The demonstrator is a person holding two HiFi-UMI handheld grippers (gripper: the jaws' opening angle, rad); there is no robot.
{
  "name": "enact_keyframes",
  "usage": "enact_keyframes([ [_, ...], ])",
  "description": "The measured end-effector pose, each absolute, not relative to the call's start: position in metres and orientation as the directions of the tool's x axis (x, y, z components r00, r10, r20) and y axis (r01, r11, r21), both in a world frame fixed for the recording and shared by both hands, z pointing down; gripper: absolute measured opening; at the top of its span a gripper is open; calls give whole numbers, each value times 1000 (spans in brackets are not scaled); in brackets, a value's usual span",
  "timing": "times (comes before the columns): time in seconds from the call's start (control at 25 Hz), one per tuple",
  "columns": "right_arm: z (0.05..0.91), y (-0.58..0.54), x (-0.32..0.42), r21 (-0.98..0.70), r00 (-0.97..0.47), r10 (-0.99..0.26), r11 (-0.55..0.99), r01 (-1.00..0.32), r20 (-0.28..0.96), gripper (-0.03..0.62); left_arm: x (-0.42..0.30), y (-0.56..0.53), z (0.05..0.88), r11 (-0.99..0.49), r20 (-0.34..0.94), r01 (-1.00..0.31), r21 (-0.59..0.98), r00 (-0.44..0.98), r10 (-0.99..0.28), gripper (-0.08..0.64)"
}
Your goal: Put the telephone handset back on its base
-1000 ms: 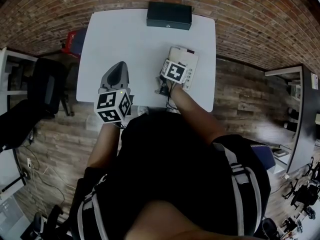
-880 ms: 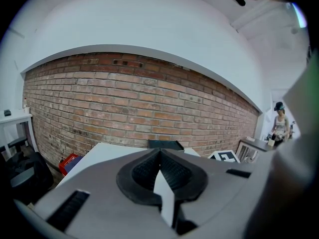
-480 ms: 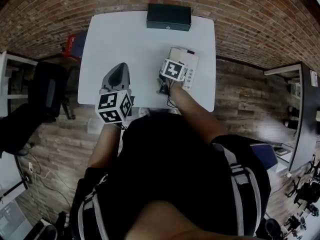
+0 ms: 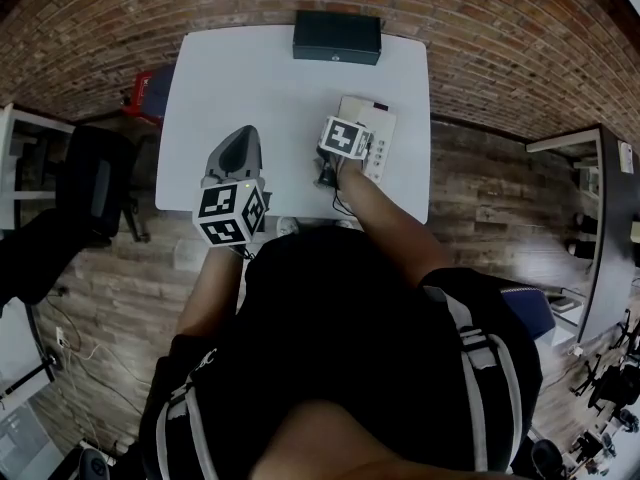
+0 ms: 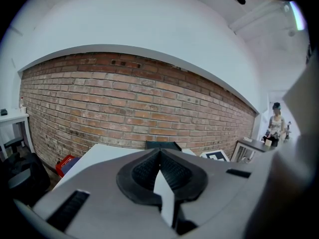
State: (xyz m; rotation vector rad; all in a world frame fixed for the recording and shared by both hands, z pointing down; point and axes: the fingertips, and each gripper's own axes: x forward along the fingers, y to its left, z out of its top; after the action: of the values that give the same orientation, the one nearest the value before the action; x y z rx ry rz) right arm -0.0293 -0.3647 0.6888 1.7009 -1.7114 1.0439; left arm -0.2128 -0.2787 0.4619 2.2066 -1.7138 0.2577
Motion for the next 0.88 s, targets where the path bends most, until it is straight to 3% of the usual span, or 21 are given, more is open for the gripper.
enact_keyframes([
  [0.56, 693, -364, -29, -62, -10, -543, -76, -995, 839, 213, -208, -279, 467, -238, 346, -958, 159, 280, -896, 2],
  [0.88, 681, -369, -34, -162, -92, -593, -67, -984, 800, 236, -203, -282, 466, -258, 345, -952, 163, 300, -889, 2],
])
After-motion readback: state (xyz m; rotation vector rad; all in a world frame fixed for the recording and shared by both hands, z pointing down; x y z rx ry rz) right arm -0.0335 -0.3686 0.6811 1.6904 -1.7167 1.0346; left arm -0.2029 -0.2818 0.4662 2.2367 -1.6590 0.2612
